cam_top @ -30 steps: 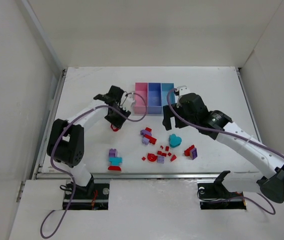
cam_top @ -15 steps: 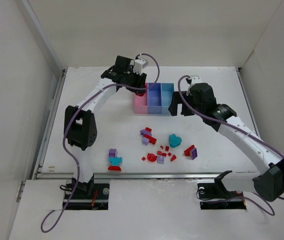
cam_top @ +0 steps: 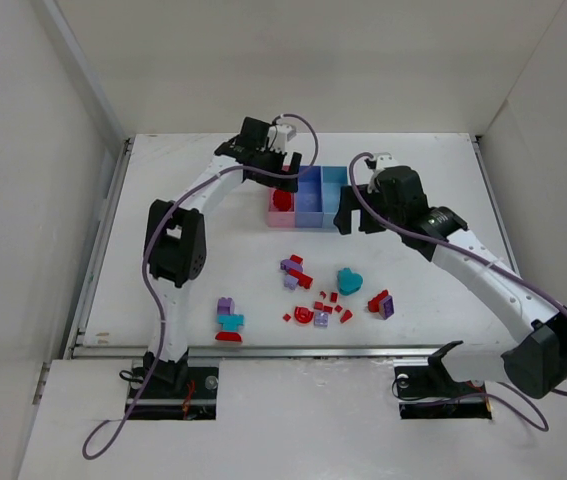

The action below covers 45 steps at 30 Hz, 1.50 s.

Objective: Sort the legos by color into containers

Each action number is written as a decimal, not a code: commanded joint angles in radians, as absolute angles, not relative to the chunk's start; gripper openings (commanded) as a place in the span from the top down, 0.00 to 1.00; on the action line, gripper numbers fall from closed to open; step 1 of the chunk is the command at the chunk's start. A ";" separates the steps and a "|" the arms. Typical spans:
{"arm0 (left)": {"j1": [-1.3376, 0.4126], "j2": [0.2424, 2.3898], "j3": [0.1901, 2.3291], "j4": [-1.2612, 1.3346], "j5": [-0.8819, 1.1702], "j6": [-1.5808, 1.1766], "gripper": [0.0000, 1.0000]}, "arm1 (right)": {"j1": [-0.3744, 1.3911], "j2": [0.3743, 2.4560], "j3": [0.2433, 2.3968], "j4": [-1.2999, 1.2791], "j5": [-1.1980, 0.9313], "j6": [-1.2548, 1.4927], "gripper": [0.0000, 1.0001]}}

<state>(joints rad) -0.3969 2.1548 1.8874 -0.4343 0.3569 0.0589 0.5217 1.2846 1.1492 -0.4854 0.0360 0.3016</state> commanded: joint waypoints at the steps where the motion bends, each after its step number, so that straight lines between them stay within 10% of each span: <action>1: -0.411 2.025 1.890 -0.394 0.344 0.046 0.09 | 0.538 1.278 1.187 -0.462 0.021 0.261 0.00; 16: -0.433 1.657 1.445 -1.104 0.142 0.515 0.00 | 0.643 1.232 1.154 -0.491 0.052 0.297 0.00; 35: -0.451 1.776 1.160 -1.092 0.213 0.379 0.03 | 0.715 0.962 0.950 -0.512 0.121 0.466 0.00; 45: -0.451 1.832 1.190 -1.112 0.291 0.411 0.73 | 0.742 0.974 0.982 -0.541 0.153 0.466 0.00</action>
